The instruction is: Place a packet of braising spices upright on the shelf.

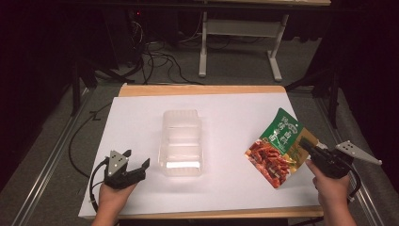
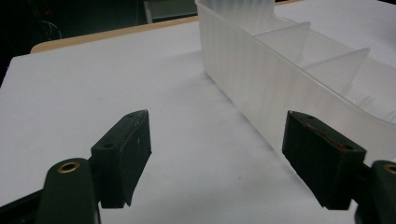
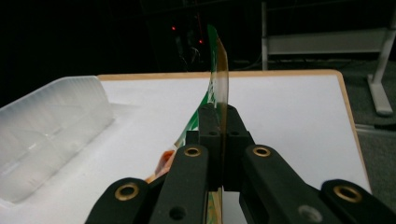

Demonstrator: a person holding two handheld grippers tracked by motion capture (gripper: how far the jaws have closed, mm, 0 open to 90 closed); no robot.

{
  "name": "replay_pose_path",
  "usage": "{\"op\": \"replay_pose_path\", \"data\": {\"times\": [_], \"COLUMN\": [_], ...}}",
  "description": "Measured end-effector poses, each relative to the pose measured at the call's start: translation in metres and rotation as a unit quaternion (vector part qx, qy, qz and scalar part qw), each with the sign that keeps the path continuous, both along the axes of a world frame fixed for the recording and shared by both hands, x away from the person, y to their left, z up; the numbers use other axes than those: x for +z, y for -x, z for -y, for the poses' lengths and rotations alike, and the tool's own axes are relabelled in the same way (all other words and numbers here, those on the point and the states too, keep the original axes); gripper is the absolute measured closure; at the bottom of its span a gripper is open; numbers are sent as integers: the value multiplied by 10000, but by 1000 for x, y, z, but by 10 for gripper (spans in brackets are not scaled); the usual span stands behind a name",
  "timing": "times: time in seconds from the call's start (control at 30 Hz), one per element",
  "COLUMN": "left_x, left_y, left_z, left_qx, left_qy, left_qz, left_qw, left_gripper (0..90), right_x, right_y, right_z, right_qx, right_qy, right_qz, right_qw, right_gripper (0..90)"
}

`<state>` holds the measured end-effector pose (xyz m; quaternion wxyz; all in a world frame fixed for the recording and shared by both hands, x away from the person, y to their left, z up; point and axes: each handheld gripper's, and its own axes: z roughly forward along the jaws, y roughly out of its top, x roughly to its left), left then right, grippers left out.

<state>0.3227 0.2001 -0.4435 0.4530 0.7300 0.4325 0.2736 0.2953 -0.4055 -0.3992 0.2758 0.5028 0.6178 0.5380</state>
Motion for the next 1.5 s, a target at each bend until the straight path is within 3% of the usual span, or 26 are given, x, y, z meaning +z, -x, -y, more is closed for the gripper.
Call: {"op": "replay_pose_path", "data": {"times": [0.5, 0.87, 1.13, 1.5], "left_x": [0, 0, 0, 1], "left_y": [1, 1, 2, 3], "left_z": [1, 0, 0, -2], "left_qx": [-61, -59, -58, -61], "left_qy": [-7, 27, 63, 110], "left_qz": [48, 103, 133, 167], "left_qw": [10000, 9999, 9999, 9998], "left_gripper": [243, 244, 241, 239], "right_x": [25, 38, 43, 51], "right_y": [10, 9, 4, -8], "right_z": [-29, -47, -48, -61], "right_qx": [396, 551, 579, 831], "right_qy": [161, 311, 409, 227], "right_qz": [598, 819, 961, 1094], "right_qw": [9973, 9946, 9928, 9903], "right_gripper": [900, 900, 900, 900]}}
